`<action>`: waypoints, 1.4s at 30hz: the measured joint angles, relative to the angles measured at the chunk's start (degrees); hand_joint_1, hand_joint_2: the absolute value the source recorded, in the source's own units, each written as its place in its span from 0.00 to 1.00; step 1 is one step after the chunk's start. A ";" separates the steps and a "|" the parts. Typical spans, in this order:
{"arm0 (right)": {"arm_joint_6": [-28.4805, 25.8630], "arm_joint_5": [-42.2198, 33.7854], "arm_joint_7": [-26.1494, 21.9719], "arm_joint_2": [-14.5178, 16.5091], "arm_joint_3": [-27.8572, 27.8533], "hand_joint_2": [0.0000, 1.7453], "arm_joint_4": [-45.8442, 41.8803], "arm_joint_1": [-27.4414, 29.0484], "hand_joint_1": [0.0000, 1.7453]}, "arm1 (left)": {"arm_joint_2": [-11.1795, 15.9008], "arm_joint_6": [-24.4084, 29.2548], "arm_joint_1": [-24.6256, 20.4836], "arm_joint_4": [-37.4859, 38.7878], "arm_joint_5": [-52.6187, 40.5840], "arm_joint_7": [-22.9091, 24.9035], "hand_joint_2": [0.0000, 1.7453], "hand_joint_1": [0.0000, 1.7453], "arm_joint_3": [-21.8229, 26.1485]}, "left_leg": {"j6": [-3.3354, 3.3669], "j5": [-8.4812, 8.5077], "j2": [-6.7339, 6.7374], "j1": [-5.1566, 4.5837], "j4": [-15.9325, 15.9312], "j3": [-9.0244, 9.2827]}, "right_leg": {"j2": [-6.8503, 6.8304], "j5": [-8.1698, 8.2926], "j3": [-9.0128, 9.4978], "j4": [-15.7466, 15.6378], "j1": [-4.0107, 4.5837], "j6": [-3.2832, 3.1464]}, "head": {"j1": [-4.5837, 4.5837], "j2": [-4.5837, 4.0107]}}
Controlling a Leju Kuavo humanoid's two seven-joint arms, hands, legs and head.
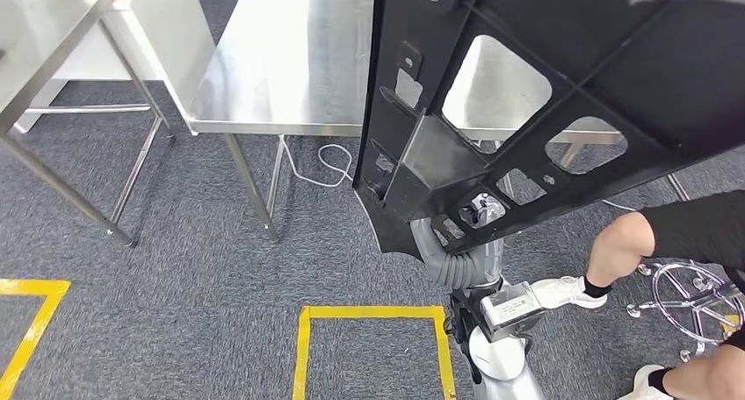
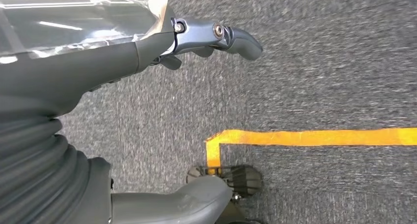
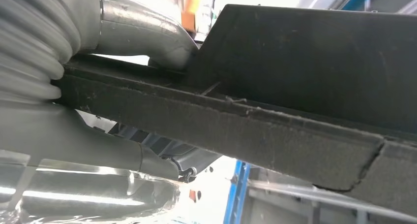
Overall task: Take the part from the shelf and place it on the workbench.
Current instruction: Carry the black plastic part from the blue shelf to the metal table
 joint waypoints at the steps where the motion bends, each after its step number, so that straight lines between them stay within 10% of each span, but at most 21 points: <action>1: 0.01 0.03 0.04 0.01 -0.02 1.00 -0.04 -0.02 1.00 | 0.00 0.00 -0.04 -0.01 -0.08 0.01 1.00 0.00 0.01 | -0.23 -0.17 0.57 0.00 -0.01 0.13 | 0.60 0.25 0.09 -0.13 -0.23 -0.28 | -0.03 0.00; 6: 0.01 0.03 0.16 0.02 -0.05 1.00 -0.13 0.06 1.00 | 0.00 0.00 -0.14 -0.03 -0.19 -0.01 1.00 0.00 0.01 | -0.76 -0.52 1.21 0.14 0.17 0.25 | 1.64 0.65 0.35 -0.57 -1.34 -0.87 | -0.05 0.01; 10: 0.00 0.10 0.29 0.29 -0.11 1.00 -0.25 0.02 1.00 | 0.08 -0.02 0.03 -0.02 -0.54 0.02 1.00 0.00 0.05 | -2.41 -4.54 -3.99 1.57 10.51 -5.23 | 3.42 0.70 0.68 -0.64 -1.78 -1.57 | -0.25 0.00; 12: -0.01 0.14 0.34 0.35 -0.11 1.00 -0.25 0.02 1.00 | 0.16 -0.02 0.12 -0.02 -0.86 0.20 1.00 0.00 0.05 | -2.95 -1.29 -4.36 2.34 6.25 -3.82 | 4.30 0.45 0.83 -0.43 -1.81 -1.21 | -0.27 0.00; 15: -0.01 0.16 0.35 0.34 -0.11 1.00 -0.25 -0.15 1.00 | 0.12 -0.02 0.05 -0.02 -1.18 0.41 1.00 0.00 0.03 | -2.42 0.63 -4.66 2.40 0.52 -1.24 | 4.55 -0.02 0.61 0.04 -1.03 -0.54 | -0.02 0.02; 32: -0.02 0.34 0.40 0.28 -0.05 1.00 -0.20 -0.76 1.00 | 0.09 0.04 -0.07 -0.02 -1.62 0.90 1.00 0.00 0.01 | 0.61 0.85 -4.64 0.92 -0.02 -1.01 | 4.42 -0.03 0.37 -0.02 -1.86 1.98 | 0.15 0.01; 38: -0.09 0.38 0.42 -0.21 -0.01 1.00 0.14 -0.89 1.00 | 0.08 0.06 -0.11 -0.02 -1.72 0.89 1.00 0.00 0.01 | 1.03 0.97 -4.36 1.46 -0.66 -0.43 | 4.16 -6.01 -7.83 15.95 -2.26 1.85 | 0.45 0.00; 42: -0.10 0.40 0.43 -0.45 0.01 1.00 0.26 -0.92 1.00 | 0.11 0.05 -0.12 -0.02 -1.72 0.89 1.00 0.00 0.01 | -0.28 0.23 -4.51 1.82 -0.44 0.15 | 3.71 -0.87 -1.57 3.46 -2.84 3.52 | 0.56 0.00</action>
